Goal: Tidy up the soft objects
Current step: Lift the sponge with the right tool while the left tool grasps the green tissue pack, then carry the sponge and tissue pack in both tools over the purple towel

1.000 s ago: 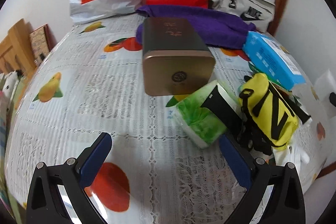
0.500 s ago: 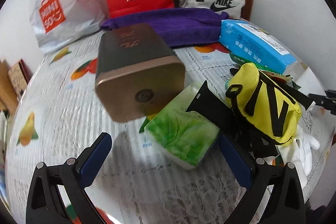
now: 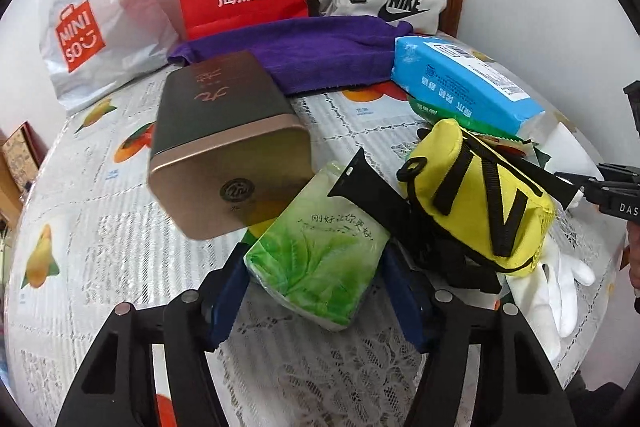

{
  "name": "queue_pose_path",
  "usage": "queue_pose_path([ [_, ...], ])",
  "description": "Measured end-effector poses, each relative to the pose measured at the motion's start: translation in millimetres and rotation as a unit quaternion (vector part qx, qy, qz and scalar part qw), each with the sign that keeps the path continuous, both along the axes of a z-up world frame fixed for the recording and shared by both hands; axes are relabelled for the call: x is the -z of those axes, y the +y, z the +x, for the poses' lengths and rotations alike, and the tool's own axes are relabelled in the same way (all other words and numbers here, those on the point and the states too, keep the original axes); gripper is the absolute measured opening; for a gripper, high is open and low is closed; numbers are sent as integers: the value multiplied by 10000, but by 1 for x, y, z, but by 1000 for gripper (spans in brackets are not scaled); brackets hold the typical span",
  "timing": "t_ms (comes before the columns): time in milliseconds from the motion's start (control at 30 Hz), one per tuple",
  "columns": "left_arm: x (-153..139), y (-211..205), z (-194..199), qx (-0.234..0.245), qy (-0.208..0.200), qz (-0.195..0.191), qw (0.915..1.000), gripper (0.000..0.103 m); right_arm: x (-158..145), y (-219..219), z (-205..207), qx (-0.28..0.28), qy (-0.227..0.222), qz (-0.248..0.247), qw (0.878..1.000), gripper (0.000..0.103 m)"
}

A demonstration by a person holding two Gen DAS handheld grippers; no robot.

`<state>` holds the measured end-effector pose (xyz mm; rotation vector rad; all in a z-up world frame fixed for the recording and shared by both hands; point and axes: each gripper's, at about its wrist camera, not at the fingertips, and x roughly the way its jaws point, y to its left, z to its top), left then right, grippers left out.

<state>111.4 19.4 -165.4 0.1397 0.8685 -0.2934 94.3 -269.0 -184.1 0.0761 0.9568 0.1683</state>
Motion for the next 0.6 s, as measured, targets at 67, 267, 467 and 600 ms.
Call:
queue_pose_path([
  [67, -3, 6, -5, -111, 48, -104, 9999, 62, 0, 2, -1, -15, -3, 33, 10000, 33],
  [267, -13, 30, -16, -658, -22, -118, 9978, 62, -1, 5, -6, -32, 18, 132, 9999, 33],
  [467, -28, 46, -29, -966, -139, -204, 9950, 62, -14, 5, -12, -34, -139, 227, 9996, 32],
  [600, -45, 46, -32, -1067, -264, -215, 9937, 62, -32, 7, -15, -78, -293, 239, 9993, 32],
])
